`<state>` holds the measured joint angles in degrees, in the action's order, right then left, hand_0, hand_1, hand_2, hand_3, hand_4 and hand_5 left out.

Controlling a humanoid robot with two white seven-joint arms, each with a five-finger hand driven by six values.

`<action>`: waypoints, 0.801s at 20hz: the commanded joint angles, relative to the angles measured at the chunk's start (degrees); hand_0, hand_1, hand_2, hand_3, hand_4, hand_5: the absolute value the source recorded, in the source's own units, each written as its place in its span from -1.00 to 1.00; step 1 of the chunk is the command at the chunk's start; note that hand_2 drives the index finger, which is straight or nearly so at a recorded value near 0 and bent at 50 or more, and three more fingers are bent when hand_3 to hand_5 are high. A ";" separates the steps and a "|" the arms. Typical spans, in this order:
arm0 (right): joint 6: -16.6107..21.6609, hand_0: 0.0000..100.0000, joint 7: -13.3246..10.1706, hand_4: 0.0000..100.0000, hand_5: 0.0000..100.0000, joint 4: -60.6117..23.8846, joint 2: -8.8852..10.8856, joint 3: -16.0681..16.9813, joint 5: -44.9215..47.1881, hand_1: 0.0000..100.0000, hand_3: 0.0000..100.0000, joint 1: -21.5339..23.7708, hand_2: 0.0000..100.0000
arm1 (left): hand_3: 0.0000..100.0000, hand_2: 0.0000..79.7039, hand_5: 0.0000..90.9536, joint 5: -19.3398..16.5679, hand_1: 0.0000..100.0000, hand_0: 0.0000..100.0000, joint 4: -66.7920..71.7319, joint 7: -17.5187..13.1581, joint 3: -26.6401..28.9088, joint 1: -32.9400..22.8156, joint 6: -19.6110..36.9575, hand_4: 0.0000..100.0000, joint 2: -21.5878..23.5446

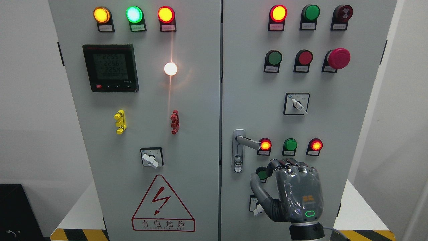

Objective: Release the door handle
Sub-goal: 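Open the right hand and pull it away from the handle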

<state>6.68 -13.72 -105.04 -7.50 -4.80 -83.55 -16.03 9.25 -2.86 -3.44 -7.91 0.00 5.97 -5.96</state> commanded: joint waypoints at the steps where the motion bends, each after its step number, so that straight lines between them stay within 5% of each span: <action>1: 4.47 -0.04 -0.61 0.28 0.19 -2.54 0.12 8.05 1.45 -0.35 0.26 2.84 -0.19 | -1.00 -1.00 -1.00 -0.02 0.11 -0.76 -0.04 0.01 0.00 -0.53 0.01 -1.00 -0.02; 9: 15.72 -0.05 -0.08 0.01 0.03 -3.85 0.12 17.80 5.85 -0.39 -0.17 4.34 -0.50 | -1.00 -1.00 -1.00 0.06 0.11 -0.76 0.05 0.01 0.00 -0.53 0.01 -1.00 -0.02; 16: 18.10 -0.03 3.25 -0.43 -0.40 -6.14 0.29 18.69 11.81 -0.52 -0.55 4.43 -0.78 | -1.00 -1.00 -1.00 -0.02 0.11 -0.76 -0.04 0.01 0.00 -0.53 0.01 -1.00 -0.02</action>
<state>23.35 -12.05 -108.57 -7.36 7.86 -76.51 -11.96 9.24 -2.86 -3.44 -7.91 0.00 5.97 -5.97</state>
